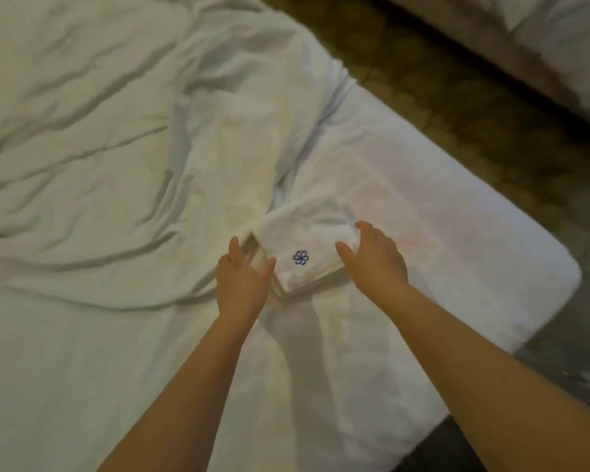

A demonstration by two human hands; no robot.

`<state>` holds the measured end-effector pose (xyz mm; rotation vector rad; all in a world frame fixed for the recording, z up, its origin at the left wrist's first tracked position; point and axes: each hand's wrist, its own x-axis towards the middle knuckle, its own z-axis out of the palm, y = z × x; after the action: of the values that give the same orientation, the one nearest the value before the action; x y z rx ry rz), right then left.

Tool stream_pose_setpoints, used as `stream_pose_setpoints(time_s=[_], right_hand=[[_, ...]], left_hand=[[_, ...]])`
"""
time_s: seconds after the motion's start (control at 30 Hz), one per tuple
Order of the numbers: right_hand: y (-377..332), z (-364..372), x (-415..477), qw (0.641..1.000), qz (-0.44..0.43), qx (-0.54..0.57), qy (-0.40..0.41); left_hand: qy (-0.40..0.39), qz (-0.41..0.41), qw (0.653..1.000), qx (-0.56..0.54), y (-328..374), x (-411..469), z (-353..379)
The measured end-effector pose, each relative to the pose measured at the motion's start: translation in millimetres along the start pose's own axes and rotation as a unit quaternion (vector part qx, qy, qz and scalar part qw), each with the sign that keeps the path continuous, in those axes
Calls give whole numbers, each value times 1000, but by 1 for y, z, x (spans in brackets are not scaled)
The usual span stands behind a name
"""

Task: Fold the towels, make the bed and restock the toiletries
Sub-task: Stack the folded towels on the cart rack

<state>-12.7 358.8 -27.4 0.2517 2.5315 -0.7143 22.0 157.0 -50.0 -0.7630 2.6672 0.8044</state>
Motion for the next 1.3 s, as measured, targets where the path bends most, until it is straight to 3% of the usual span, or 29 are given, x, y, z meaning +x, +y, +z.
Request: stream_pose_setpoints(time_s=[0.07, 0.2, 0.3, 0.43, 0.57, 0.67, 0.73, 0.83, 0.97, 1.2, 1.3], right_hand=[[-2, 24, 30, 998, 6, 50, -31], [2, 43, 55, 985, 43, 169, -9], [8, 37, 44, 967, 75, 236, -58], [32, -2, -5, 914, 114, 389, 25], [71, -73, -97, 850, 130, 480, 177], [93, -119, -190, 789, 140, 518, 299], [101, -139, -266, 761, 143, 498, 391], [112, -136, -381, 709, 150, 460, 513], [116, -76, -533, 588, 225, 464, 623], [72, 98, -725, 293, 408, 460, 732], [45, 171, -757, 136, 449, 455, 757]], left_hand=[[-34, -5, 998, -50, -10, 13, 18], [-36, -25, 992, -116, -2, 19, 41], [-73, -42, 977, -196, 25, 18, 46], [-131, -36, 951, -277, 75, -11, 39], [-183, 131, 936, -272, 151, -79, 17], [-262, 279, 884, -267, 195, -156, -2], [-314, 372, 831, -269, 212, -215, -13], [-378, 457, 757, -273, 213, -307, -27], [-488, 532, 654, -224, 170, -441, -38], [-673, 617, 408, 21, 24, -627, -32], [-708, 633, 292, 113, -40, -674, -28]])
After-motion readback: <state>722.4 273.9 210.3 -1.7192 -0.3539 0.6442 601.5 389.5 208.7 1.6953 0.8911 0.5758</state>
